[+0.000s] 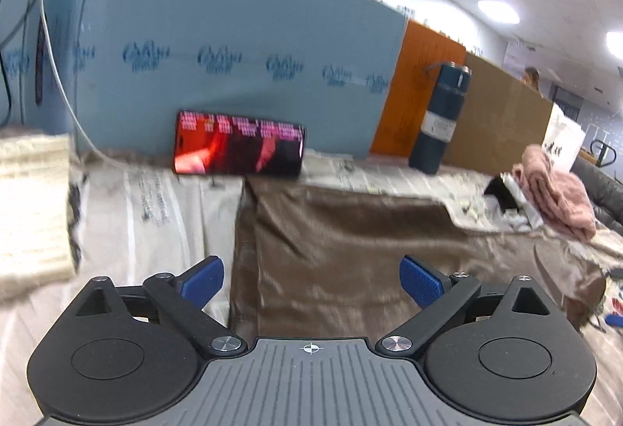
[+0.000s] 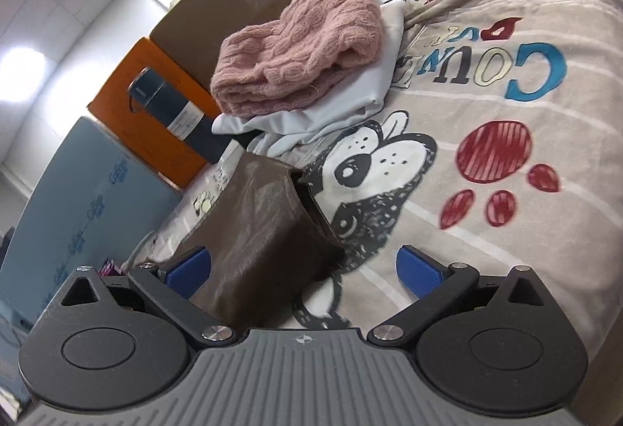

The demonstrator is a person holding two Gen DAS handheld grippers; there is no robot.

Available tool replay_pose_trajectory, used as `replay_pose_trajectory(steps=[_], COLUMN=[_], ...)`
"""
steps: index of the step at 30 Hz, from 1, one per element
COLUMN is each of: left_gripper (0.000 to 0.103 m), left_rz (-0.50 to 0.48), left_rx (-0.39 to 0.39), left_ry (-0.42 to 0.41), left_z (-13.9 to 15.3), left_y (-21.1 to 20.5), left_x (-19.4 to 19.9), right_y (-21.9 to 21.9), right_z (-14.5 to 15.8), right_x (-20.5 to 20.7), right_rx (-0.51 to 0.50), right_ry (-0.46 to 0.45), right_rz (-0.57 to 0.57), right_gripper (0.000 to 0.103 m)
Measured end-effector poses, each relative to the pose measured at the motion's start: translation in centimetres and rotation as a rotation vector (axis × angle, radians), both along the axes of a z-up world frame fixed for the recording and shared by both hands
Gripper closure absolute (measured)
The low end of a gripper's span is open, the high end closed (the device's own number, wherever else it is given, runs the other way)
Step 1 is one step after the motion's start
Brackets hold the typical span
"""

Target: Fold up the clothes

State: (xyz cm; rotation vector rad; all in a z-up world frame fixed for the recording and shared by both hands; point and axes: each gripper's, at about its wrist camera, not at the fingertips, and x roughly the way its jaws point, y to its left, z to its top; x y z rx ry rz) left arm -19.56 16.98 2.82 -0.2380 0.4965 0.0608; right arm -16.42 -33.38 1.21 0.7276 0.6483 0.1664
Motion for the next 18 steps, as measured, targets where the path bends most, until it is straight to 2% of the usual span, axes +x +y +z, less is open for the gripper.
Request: replay_pose_trajectory(steps=[4, 8, 9, 10, 13, 16, 18], left_gripper=[0.004, 0.004, 0.004, 0.004, 0.004, 0.004, 0.004], left_rz=[-0.008, -0.021, -0.025, -0.028, -0.029, -0.030, -0.029], left_rx=[0.026, 0.052, 0.056, 0.060, 0.076, 0.077, 0.078], left_ry=[0.026, 0.045, 0.049, 0.053, 0.071, 0.080, 0.089], left_z=[-0.4, -0.7, -0.8, -0.9, -1.2, -1.3, -1.4], left_y=[-0.5, -1.0, -1.1, -1.2, -1.4, -1.3, -1.3], left_x=[0.1, 0.1, 0.1, 0.1, 0.3, 0.4, 0.5], right_y=[1.6, 3.7, 4.0, 4.4, 5.4, 6.0, 6.5], right_z=[-0.3, 0.0, -0.1, -0.2, -0.4, 0.3, 1.4], right_x=[1.6, 2.3, 2.6, 2.8, 3.1, 2.6, 2.0], right_rx=[0.077, 0.058, 0.061, 0.060, 0.039, 0.031, 0.050], right_ry=[0.015, 0.036, 0.043, 0.051, 0.060, -0.020, -0.101], right_rz=[0.023, -0.015, -0.013, -0.008, -0.017, -0.017, 0.009], right_gripper=[0.000, 0.004, 0.015, 0.036, 0.071, 0.088, 0.090])
